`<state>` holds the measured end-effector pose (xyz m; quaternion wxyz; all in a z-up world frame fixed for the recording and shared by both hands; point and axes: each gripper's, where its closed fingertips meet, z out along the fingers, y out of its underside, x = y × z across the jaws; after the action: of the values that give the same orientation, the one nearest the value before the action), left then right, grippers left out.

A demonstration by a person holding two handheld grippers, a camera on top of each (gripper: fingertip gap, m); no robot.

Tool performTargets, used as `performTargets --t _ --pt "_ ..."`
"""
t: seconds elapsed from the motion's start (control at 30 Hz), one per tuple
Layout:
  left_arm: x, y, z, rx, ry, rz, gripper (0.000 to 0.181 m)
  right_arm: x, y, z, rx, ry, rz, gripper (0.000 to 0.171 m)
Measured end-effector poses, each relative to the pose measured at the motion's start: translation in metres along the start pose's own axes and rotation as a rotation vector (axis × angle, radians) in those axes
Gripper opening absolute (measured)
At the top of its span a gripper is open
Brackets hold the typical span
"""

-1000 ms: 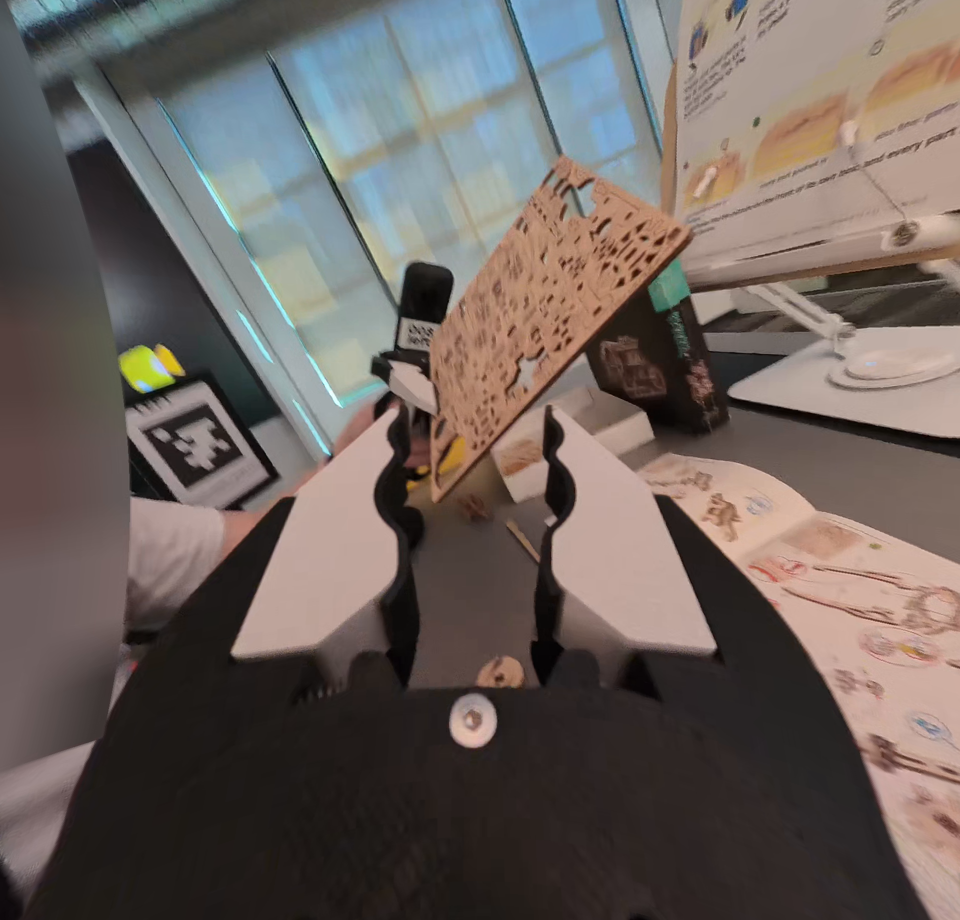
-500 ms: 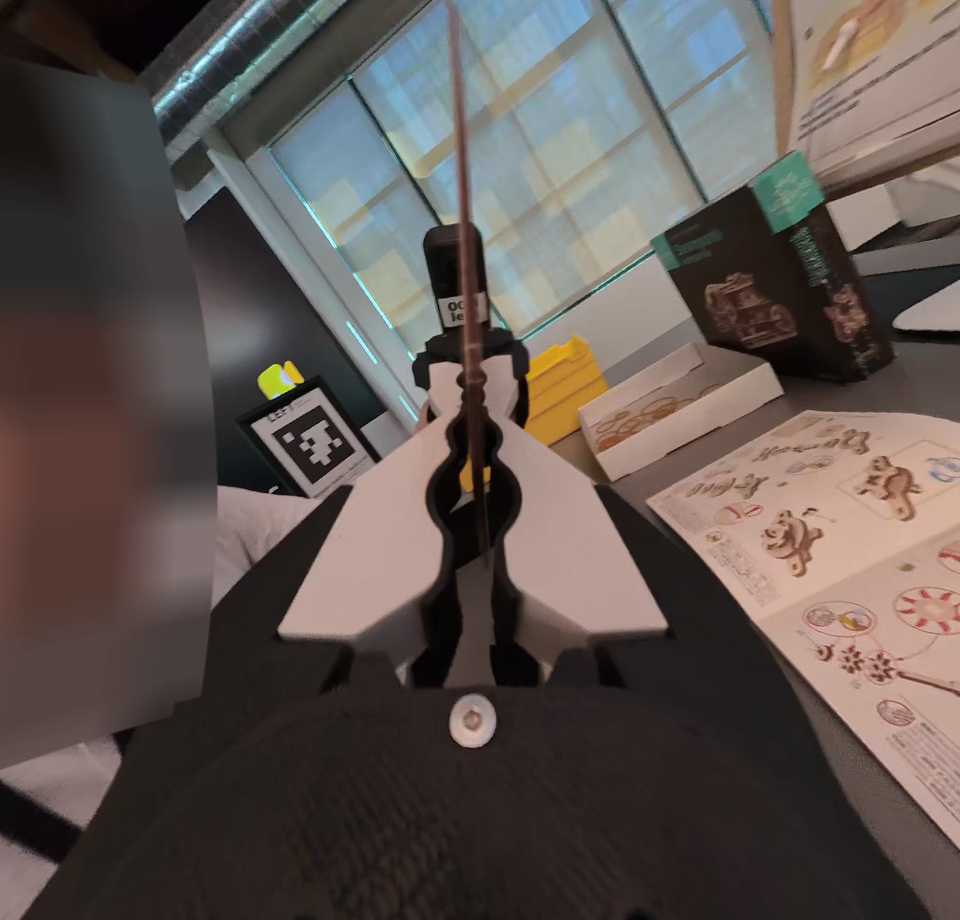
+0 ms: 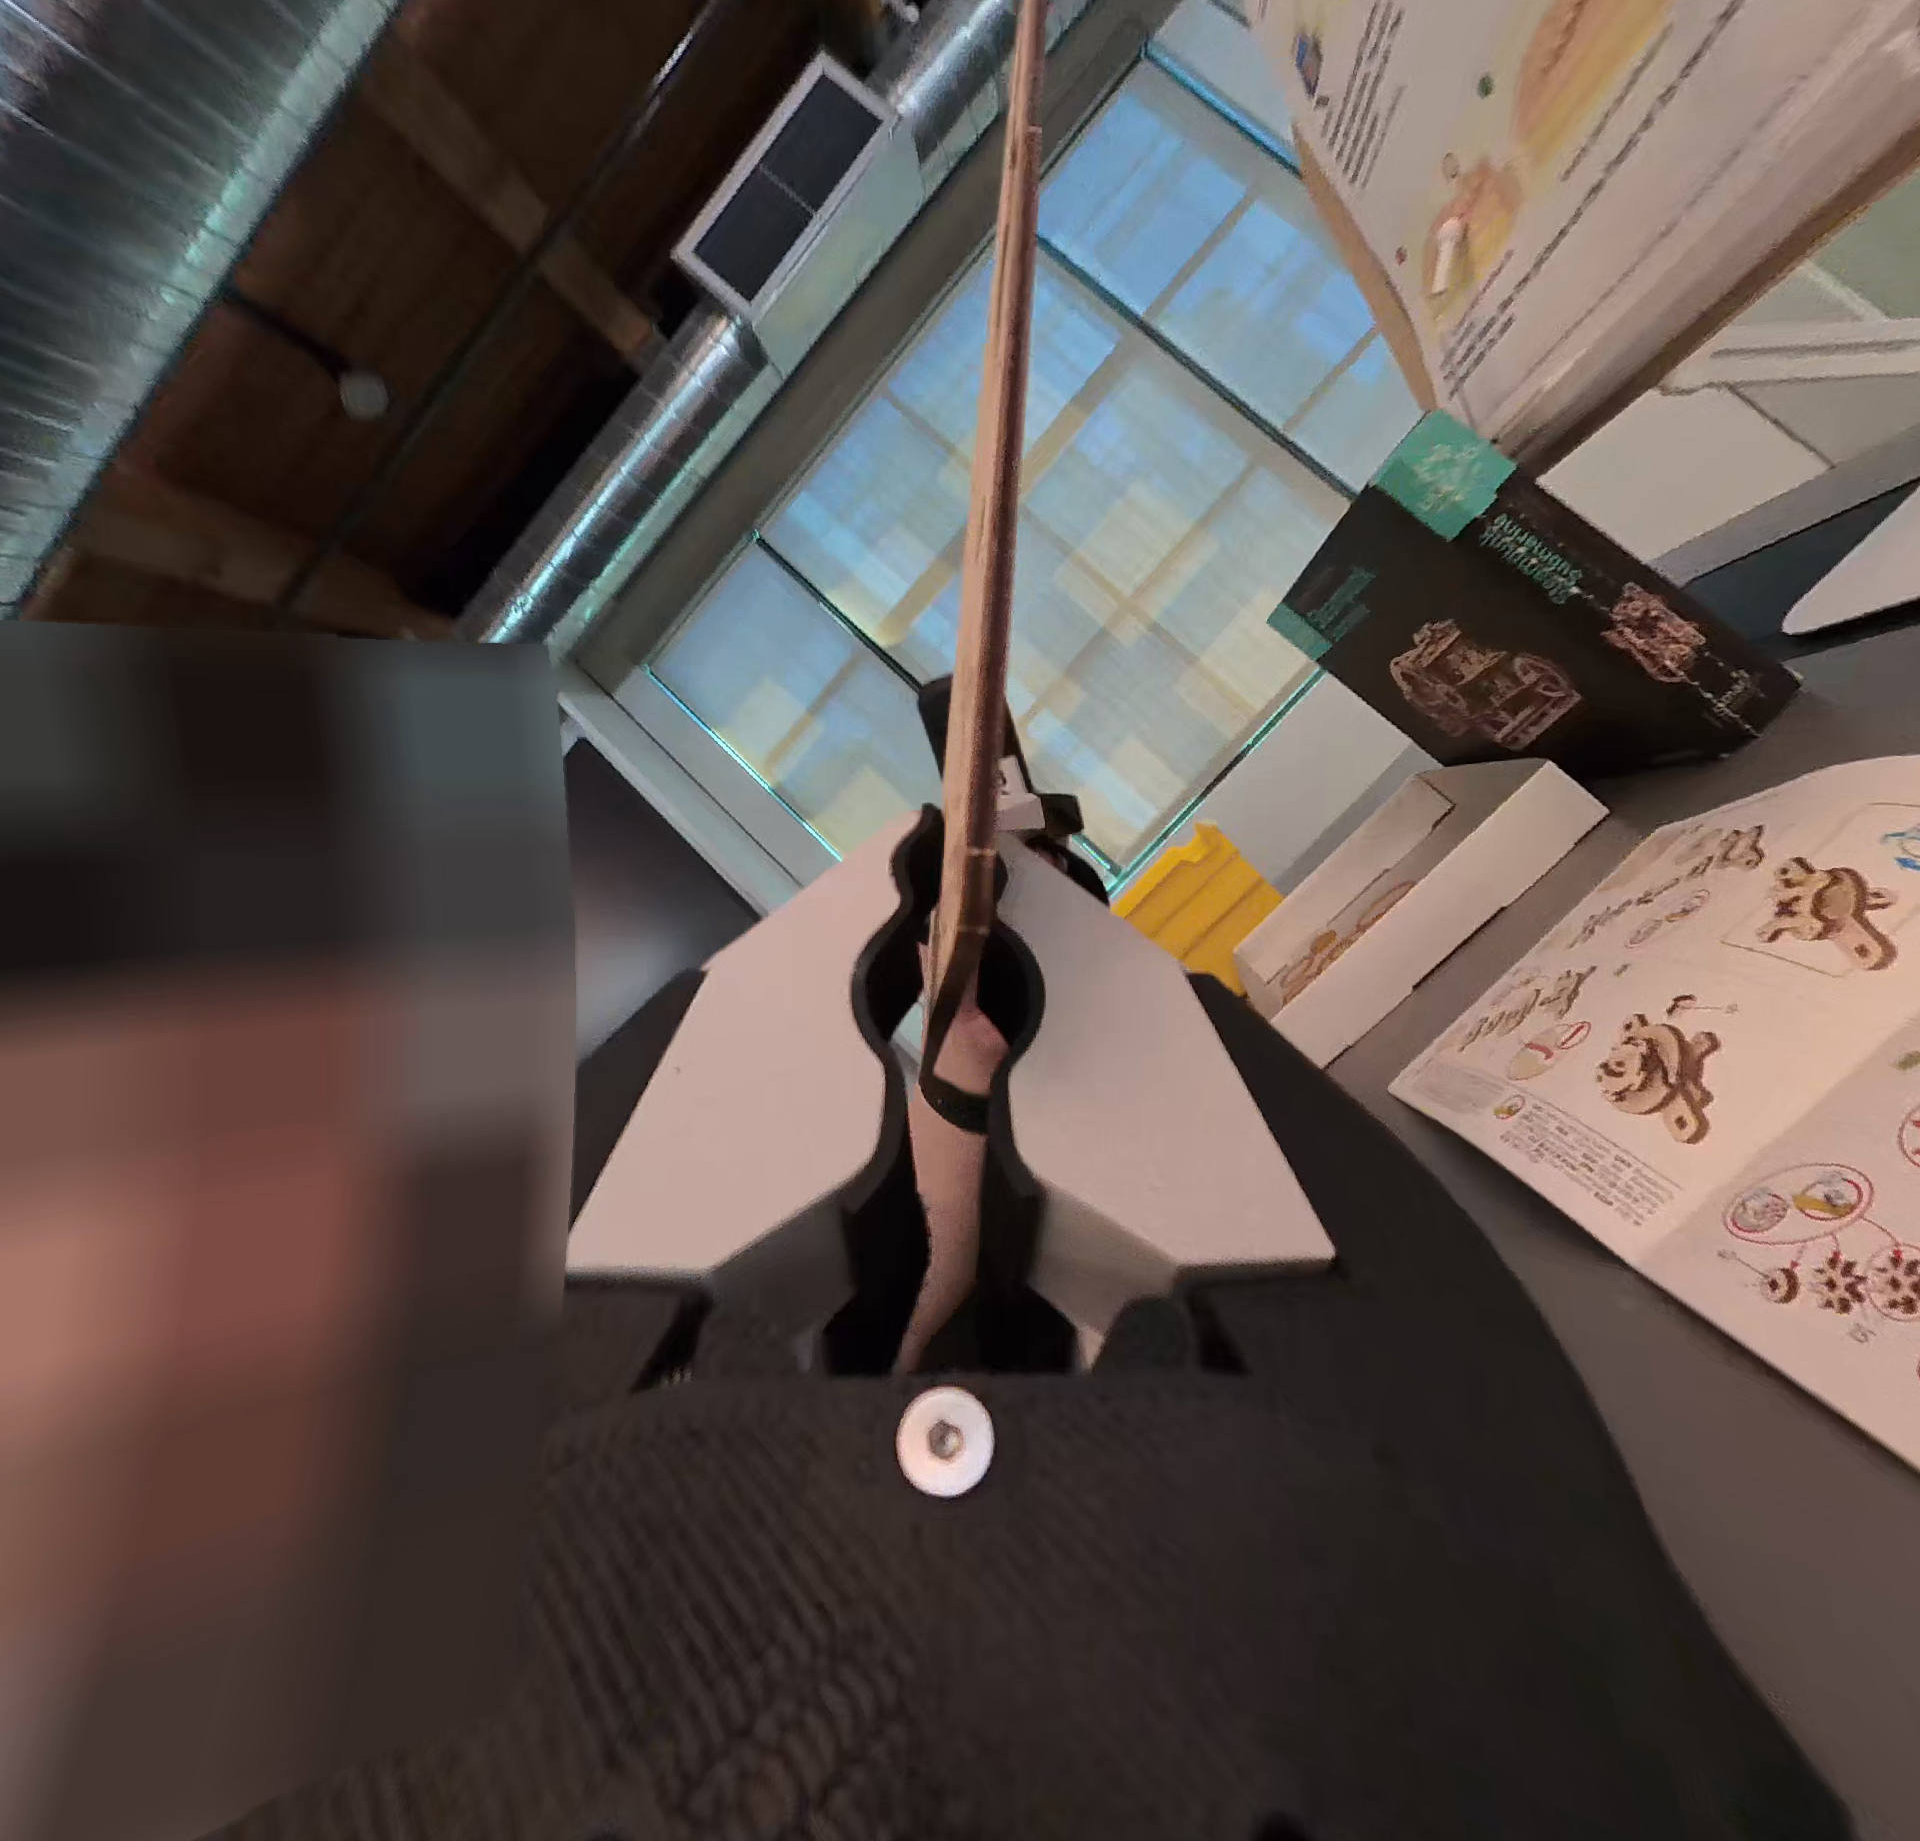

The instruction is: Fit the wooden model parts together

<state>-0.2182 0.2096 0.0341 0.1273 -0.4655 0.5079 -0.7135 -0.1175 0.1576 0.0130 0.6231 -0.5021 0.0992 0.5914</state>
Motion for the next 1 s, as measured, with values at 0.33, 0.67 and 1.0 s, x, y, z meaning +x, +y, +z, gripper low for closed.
performTargets --t 0.33,0.67,1.0 --pt "-0.029 -0.007 -0.014 0.049 -0.119 -0.016 0.016 0.002 -0.010 -0.006 0.030 0.055 -0.099 0.001" --pt "-0.037 0.016 0.002 -0.035 -0.137 -0.029 0.025 0.003 -0.010 -0.005 0.046 0.082 -0.136 0.001" --pt "-0.021 0.043 0.032 -0.119 -0.075 -0.038 0.025 0.002 0.002 0.004 0.007 0.111 -0.202 0.001"
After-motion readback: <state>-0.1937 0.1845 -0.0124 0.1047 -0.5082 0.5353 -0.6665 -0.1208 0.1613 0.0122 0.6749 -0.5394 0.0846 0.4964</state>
